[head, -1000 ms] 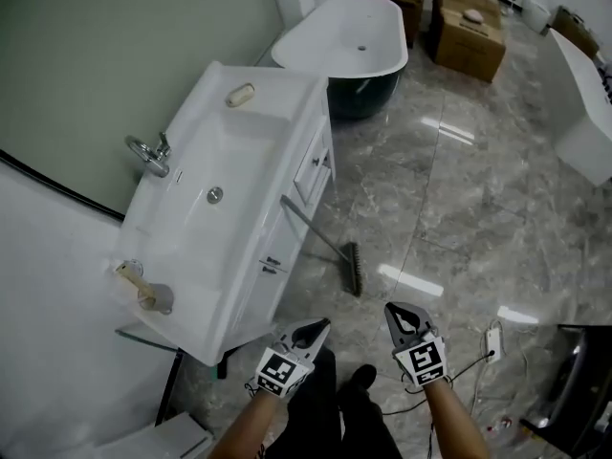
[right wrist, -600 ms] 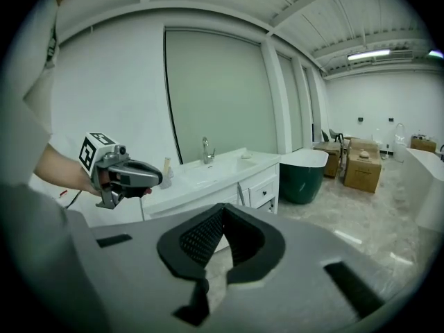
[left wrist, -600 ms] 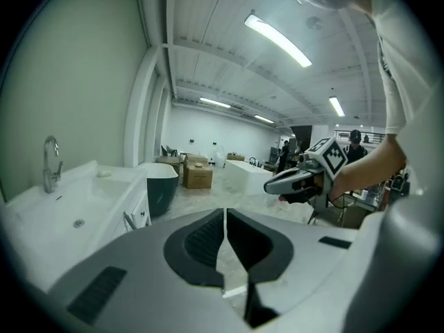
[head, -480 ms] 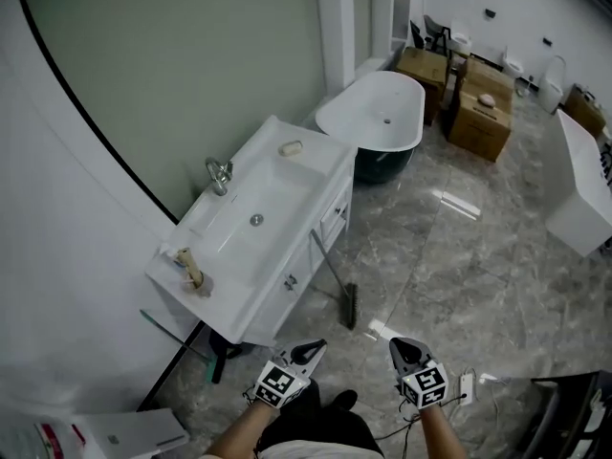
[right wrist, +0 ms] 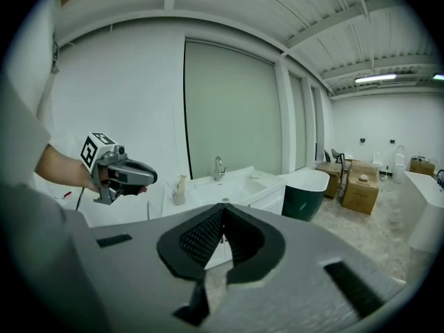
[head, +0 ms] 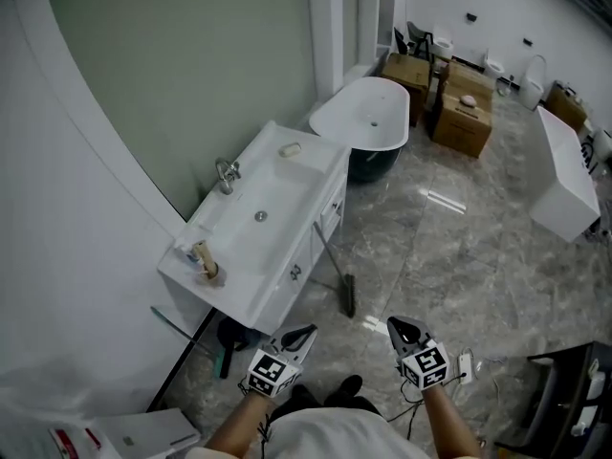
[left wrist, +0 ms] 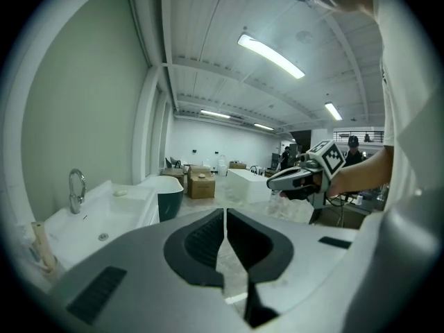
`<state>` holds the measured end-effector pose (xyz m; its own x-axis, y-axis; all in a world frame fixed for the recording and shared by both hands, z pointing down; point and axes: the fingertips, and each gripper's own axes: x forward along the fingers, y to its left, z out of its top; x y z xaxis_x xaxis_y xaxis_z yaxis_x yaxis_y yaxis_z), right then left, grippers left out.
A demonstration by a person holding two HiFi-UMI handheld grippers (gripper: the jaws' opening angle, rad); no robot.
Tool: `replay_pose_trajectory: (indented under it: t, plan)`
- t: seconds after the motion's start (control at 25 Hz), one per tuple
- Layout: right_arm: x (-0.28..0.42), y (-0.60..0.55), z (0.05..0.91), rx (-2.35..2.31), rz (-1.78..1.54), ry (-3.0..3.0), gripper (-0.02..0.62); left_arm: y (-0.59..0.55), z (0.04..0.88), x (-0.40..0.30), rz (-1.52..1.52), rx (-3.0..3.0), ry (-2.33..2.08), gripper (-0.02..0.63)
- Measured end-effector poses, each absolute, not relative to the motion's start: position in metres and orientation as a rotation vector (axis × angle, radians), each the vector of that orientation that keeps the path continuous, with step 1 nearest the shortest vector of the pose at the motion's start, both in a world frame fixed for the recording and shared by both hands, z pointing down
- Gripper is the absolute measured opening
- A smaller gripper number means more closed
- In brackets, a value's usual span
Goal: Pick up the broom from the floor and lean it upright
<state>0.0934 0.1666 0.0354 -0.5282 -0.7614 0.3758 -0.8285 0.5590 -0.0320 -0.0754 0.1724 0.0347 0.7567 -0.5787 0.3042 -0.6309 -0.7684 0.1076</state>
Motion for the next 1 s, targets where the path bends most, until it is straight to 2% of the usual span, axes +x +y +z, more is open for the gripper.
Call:
replay_pose_trajectory:
  t: [0.52,1.0]
  plan:
    - [0.021,0.220,0.016,1.392,0.199,-2.386,0.000,0.203,0.010,-0.132,0.299,2.756,-0.840,0.015]
    - [0.006,0.245,-0.002,1.535,0.249,-2.400,0.000,0.231,0.006,-0.146,0.341,2.790,-0.737,0.015]
